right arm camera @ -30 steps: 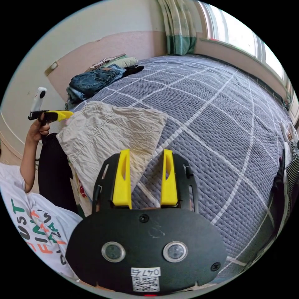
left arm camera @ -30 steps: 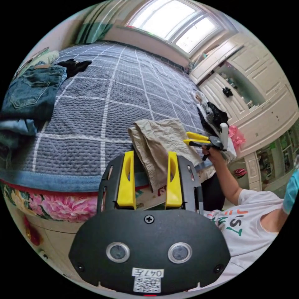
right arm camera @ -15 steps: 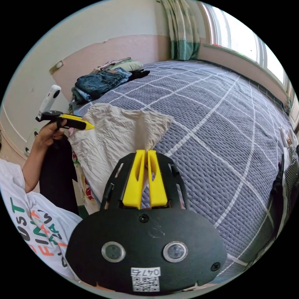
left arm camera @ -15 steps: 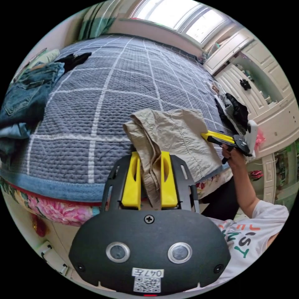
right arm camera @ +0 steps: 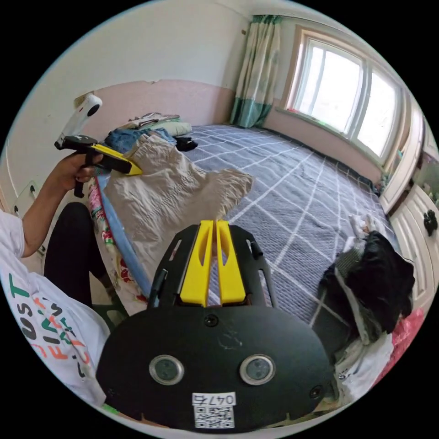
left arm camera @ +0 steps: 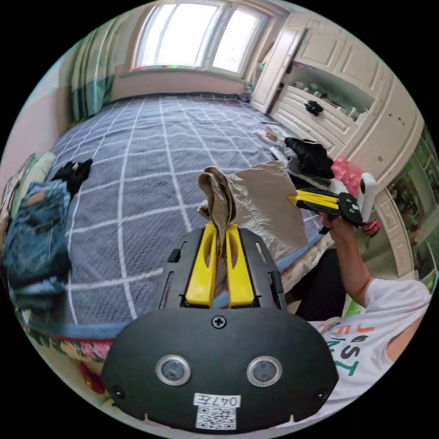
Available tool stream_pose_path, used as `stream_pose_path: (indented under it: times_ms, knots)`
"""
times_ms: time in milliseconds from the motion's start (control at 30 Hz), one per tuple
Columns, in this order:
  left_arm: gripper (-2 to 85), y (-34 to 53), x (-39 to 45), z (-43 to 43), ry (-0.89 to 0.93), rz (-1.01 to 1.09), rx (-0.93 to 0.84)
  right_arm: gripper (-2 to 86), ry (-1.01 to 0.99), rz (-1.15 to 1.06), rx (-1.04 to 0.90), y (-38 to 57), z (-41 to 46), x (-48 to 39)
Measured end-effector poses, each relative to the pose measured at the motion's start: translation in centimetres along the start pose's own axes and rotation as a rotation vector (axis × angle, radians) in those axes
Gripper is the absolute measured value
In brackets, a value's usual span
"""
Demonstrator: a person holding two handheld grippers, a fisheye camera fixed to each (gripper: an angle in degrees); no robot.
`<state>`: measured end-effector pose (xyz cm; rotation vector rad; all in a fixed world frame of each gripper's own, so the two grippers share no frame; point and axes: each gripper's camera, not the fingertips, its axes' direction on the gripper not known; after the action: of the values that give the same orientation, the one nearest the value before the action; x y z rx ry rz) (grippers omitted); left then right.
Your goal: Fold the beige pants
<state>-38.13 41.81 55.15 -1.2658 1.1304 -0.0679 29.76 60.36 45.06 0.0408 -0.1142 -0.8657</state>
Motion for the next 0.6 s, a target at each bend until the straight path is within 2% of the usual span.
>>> stream_pose_path:
  times_ms: [267, 467, 600]
  knots:
    - [1.5, -17.5, 14.7, 10.1, 0.342, 0.217, -0.010, -0.1, 0.363, 0.170, 0.000, 4.2, -15.9, 16.2]
    - [2.6, -30.1, 28.1, 19.8, 0.296, 0.329, -0.065, -0.2, 0.563, 0.263, -0.147, 5.2, -21.5, 29.1]
    - [4.6, -36.0, 34.2, 28.3, 0.196, 0.337, -0.154, -0.1, 0.569, 0.349, -0.234, 6.2, -20.7, 36.7]
